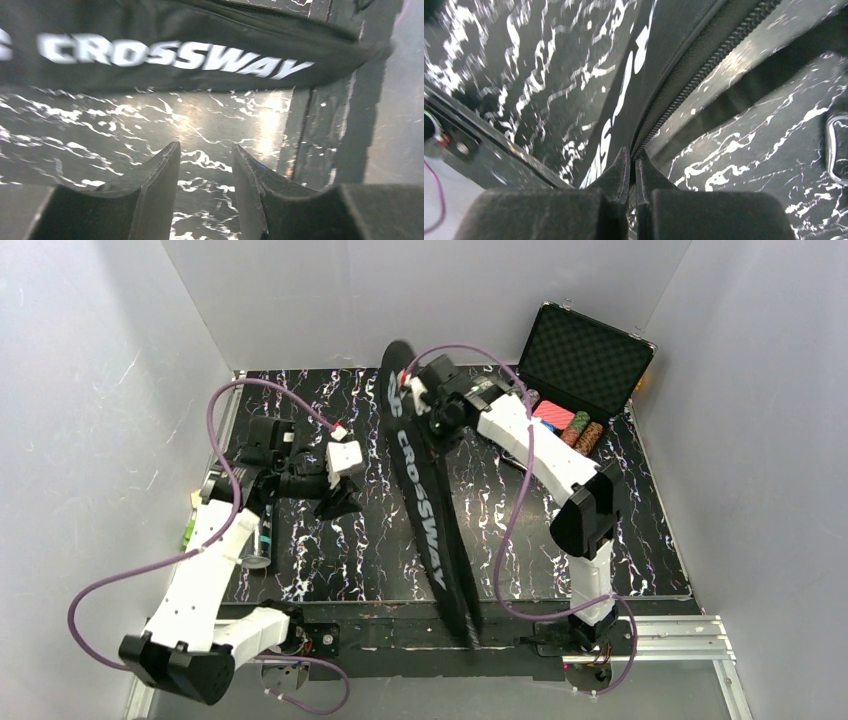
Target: Pack up the badminton gear
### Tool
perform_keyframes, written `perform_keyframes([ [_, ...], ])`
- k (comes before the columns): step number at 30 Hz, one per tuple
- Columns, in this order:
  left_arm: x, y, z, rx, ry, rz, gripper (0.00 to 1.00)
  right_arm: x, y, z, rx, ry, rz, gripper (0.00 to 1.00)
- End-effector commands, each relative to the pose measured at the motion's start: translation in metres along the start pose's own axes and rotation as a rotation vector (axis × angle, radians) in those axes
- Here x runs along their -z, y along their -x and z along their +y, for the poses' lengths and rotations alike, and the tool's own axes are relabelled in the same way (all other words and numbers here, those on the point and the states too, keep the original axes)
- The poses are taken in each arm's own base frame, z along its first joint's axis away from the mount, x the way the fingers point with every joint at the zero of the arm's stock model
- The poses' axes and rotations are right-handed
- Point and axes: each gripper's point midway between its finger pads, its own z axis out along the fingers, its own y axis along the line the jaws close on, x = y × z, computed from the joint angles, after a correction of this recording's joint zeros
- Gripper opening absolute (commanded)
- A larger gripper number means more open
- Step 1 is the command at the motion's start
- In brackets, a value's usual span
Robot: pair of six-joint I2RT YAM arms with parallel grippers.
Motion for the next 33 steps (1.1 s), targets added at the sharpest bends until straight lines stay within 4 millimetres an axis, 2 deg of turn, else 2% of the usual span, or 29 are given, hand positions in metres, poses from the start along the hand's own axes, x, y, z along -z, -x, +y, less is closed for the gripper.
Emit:
perform_keyframes([
  [1,0.016,0.023,0.000,-0.387,0.049,-0.089,0.41,0.006,-0.017,0.031,0.247,-0.011,0.046,0.01],
  [4,0.020,0.020,0.010,-0.500,0.099,-0.053,0.42,-0.002,-0.035,0.045,0.300,-0.013,0.106,0.01],
  [7,0.021,0.011,0.024,-0.516,0.133,0.021,0.42,-0.004,-0.046,0.059,0.334,-0.017,0.107,0.01],
  [12,0.021,0.007,0.047,-0.480,0.175,0.041,0.40,-0.001,-0.062,0.085,0.472,-0.058,-0.022,0.01],
  [14,0.021,0.005,0.057,-0.443,0.172,0.023,0.41,0.002,-0.068,0.090,0.485,-0.061,-0.074,0.01],
  [19,0.016,-0.017,0.064,-0.440,0.058,0.068,0.42,0.012,-0.082,0.101,0.488,-0.063,-0.215,0.01],
  [20,0.016,-0.014,0.069,-0.441,0.073,0.060,0.42,0.009,-0.089,0.105,0.495,-0.063,-0.230,0.01],
  [22,0.017,-0.004,0.069,-0.499,0.061,0.030,0.42,0.009,-0.092,0.110,0.496,-0.058,-0.276,0.01],
  [23,0.018,-0.001,0.063,-0.553,0.034,0.021,0.47,0.009,-0.091,0.112,0.498,-0.063,-0.292,0.01],
  [25,0.021,0.001,0.052,-0.658,-0.017,0.012,0.95,0.009,-0.089,0.112,0.477,-0.088,-0.314,0.01],
  [26,0.022,0.000,0.047,-0.698,-0.035,0.010,0.98,0.009,-0.087,0.112,0.472,-0.107,-0.322,0.01],
  [29,0.021,-0.005,0.035,-0.801,-0.082,0.009,0.98,0.012,-0.080,0.114,0.479,-0.169,-0.360,0.01],
  [33,0.014,-0.018,0.030,-0.812,-0.138,0.040,0.98,0.016,-0.065,0.120,0.485,-0.256,-0.434,0.01],
])
